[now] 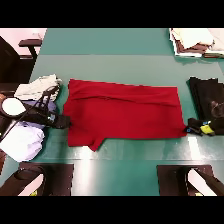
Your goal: Fold the shirts.
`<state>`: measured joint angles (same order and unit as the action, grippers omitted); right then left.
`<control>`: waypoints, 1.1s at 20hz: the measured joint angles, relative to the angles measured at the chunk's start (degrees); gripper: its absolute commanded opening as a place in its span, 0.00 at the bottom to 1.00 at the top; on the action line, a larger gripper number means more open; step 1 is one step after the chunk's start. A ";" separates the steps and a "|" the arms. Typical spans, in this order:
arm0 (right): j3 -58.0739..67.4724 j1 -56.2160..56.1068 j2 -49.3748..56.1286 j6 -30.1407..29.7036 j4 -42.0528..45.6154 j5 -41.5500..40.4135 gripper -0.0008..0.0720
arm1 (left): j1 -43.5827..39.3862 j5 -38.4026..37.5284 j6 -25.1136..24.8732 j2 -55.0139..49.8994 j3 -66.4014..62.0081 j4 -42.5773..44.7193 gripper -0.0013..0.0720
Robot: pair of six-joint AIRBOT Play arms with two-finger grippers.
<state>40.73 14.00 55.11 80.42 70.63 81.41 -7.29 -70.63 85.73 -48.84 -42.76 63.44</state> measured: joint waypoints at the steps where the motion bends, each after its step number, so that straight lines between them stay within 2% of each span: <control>1: 2.36 -0.22 0.02 0.07 0.37 0.31 0.04 | 0.00 1.11 0.02 -0.04 -1.20 0.20 0.05; 5: 13.03 -2.49 5.27 0.46 0.66 0.33 0.04 | 0.11 6.62 0.76 -4.09 -8.74 3.39 0.05; 13: 37.00 -6.86 27.76 2.64 -0.31 -1.66 0.06 | 0.26 20.22 1.20 -25.35 -25.27 9.31 0.06; 14: 39.63 -7.06 30.62 2.89 -1.29 -2.01 0.25 | 0.26 22.14 1.20 -28.02 -26.64 9.55 0.06; 15: 41.92 -7.21 33.14 2.89 -2.36 -2.43 0.52 | 0.26 23.61 1.22 -30.12 -27.69 9.66 0.14; 16: 44.06 -7.21 35.50 2.89 -3.76 -2.78 0.65 | 0.31 24.92 1.22 -31.93 -28.63 10.01 0.47; 17: 46.29 -7.19 37.77 2.89 -5.57 -2.86 0.66 | 0.37 26.08 1.22 -33.27 -29.31 10.01 0.71; 21: 52.13 -5.20 43.32 0.96 -11.06 -2.54 0.66 | 0.33 26.95 1.31 -35.45 -32.20 9.68 0.72; 22: 52.43 -4.28 43.87 0.22 -11.80 -1.66 0.68 | 0.31 25.97 1.33 -35.63 -33.09 9.64 0.55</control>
<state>93.17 9.72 98.98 80.64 58.83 79.75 -6.98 -44.66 87.07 -84.47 -75.85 73.08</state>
